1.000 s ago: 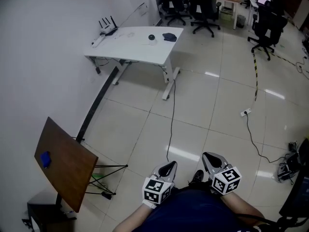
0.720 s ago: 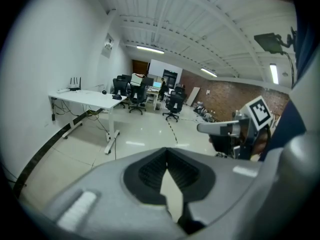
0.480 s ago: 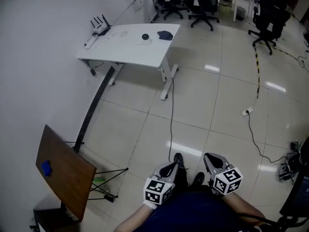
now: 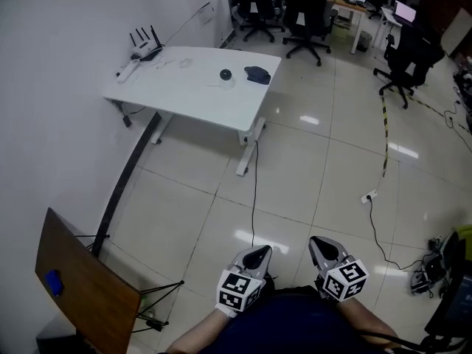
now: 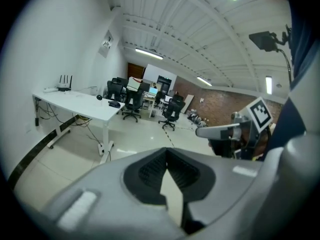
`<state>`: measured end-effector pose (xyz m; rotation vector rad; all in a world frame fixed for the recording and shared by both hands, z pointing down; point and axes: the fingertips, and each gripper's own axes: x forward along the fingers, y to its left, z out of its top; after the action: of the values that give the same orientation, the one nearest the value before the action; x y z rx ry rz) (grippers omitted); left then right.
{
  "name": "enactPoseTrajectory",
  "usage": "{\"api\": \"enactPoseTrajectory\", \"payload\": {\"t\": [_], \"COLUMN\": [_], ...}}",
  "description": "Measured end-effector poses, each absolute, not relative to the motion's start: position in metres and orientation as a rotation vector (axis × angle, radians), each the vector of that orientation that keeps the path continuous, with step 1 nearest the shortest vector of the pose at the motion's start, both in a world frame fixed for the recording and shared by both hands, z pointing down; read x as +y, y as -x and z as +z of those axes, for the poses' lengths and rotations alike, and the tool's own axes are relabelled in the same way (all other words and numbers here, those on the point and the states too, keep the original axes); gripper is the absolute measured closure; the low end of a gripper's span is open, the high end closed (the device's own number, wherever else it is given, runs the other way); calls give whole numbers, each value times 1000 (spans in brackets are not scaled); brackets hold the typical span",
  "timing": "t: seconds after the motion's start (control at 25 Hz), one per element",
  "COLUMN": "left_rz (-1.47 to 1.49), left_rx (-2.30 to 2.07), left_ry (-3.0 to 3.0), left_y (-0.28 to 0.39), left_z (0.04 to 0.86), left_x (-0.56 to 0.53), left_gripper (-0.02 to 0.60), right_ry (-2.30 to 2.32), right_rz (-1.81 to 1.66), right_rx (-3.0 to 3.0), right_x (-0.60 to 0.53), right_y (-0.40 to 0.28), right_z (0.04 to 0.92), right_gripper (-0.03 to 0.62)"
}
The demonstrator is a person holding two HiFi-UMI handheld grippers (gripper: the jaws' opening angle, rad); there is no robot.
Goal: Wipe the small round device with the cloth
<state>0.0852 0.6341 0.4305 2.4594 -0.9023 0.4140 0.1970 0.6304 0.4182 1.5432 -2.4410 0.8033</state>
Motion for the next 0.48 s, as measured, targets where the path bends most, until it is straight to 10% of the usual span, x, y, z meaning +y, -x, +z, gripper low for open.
{"api": "enactPoseTrajectory", "payload": {"t": [0.48], "left_rz": [341], "left_rx": [-961], "left_ry": [-2394], "left_y": [-55], "left_z": [444], "left_x": [533], "left_gripper": [579], "right_ry": [-1500], "right_rz": [804], "right_rx": [-2410], "right_x": [535], "right_y": [-168], "right_z": [427], "right_gripper": [583]}}
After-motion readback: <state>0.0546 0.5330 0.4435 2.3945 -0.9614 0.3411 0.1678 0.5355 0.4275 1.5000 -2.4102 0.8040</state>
